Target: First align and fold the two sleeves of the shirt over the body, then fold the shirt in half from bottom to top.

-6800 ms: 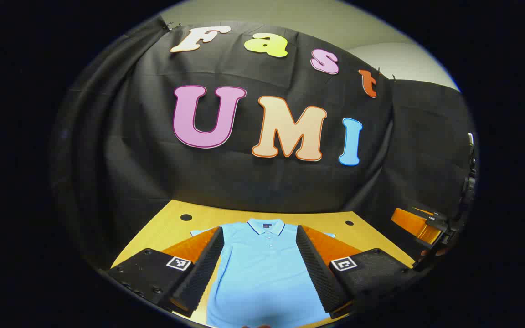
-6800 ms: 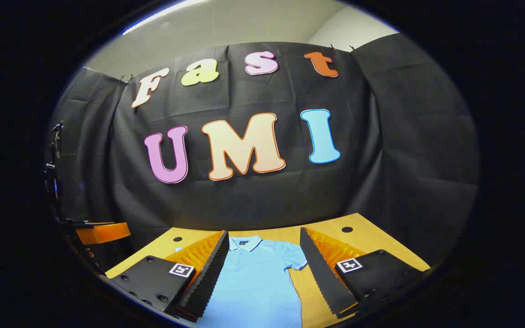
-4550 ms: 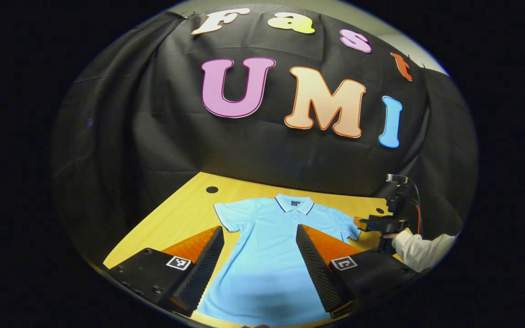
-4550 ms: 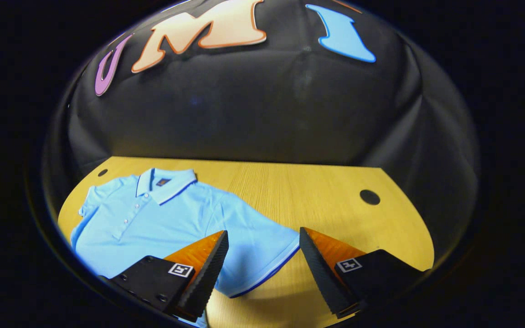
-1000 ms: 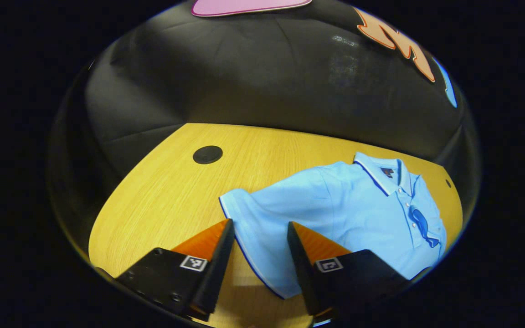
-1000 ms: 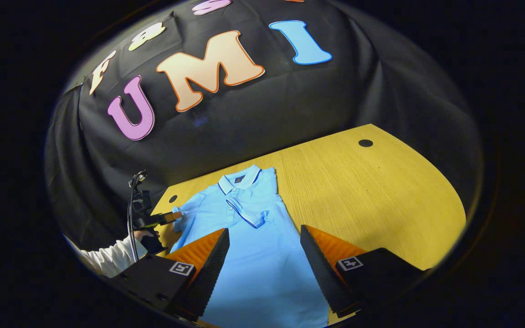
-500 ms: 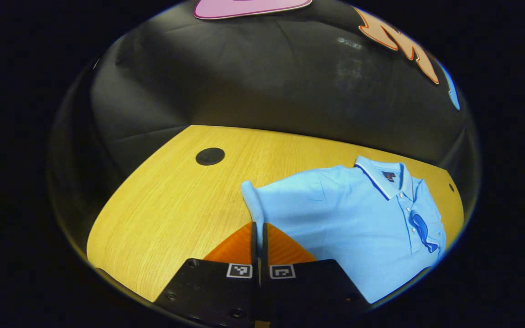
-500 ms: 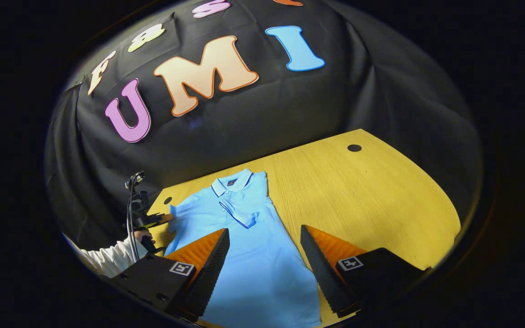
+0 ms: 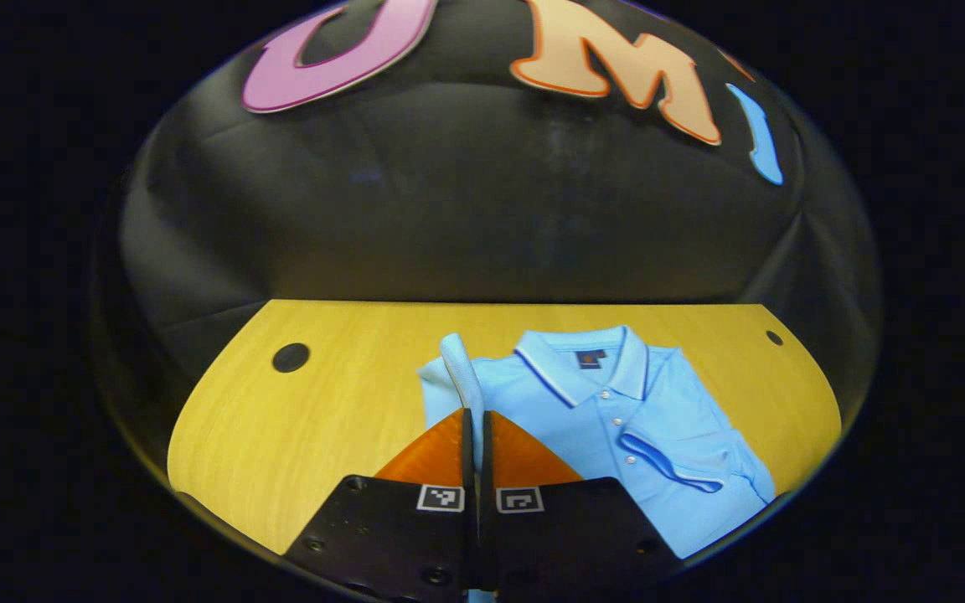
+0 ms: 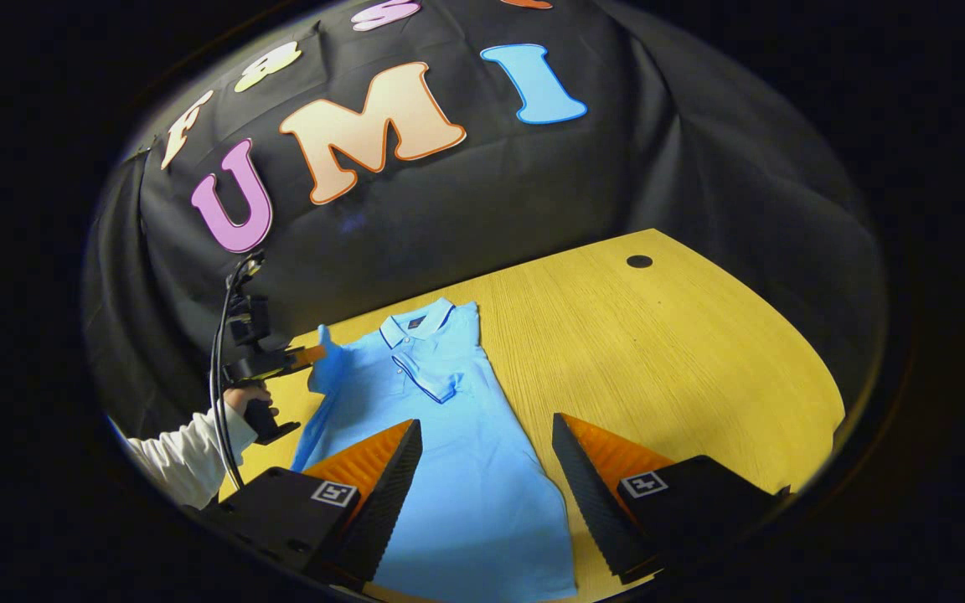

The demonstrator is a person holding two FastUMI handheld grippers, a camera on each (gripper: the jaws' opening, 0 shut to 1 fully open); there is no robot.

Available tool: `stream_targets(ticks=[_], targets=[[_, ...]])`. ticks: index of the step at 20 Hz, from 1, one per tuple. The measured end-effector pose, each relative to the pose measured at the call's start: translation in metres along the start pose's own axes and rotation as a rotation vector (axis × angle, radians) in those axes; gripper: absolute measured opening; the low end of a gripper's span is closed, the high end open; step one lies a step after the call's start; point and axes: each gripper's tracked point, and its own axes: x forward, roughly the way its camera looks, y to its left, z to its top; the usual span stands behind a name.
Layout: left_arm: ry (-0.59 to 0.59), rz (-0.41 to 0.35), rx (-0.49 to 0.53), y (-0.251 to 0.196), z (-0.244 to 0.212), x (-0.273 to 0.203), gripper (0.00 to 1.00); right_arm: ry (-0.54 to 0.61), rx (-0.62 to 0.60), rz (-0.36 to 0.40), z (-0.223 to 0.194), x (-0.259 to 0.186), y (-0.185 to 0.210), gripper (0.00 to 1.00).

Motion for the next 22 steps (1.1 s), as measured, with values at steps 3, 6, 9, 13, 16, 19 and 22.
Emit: stream_targets(ticks=[3,6,9,13,16,19,22], targets=[[0.031,-0.087,0.043,-0.05,-0.009,-0.002,0.04,-0.004,-0.001,0.014,-0.001,-0.006,-0.001,0.98],[-0.009,-0.123,0.09,-0.081,-0.008,-0.014,0.36,0.003,-0.023,0.01,-0.009,-0.007,-0.006,0.98],[-0.048,-0.142,0.12,-0.085,-0.007,-0.05,0.84,0.012,-0.045,0.013,-0.023,-0.012,-0.006,0.98],[-0.053,-0.128,0.097,-0.07,-0.03,-0.115,0.96,0.022,-0.14,0.015,-0.056,-0.025,-0.01,0.98],[-0.003,-0.084,0.068,-0.045,-0.074,-0.168,0.96,0.073,-0.212,0.014,-0.098,-0.038,-0.014,0.98],[0.067,-0.048,0.003,-0.026,-0.125,-0.225,0.96,0.133,-0.229,0.008,-0.139,-0.049,-0.021,0.98],[0.129,-0.011,-0.079,-0.011,-0.176,-0.274,0.94,0.171,-0.25,-0.002,-0.162,-0.06,-0.027,0.98]])
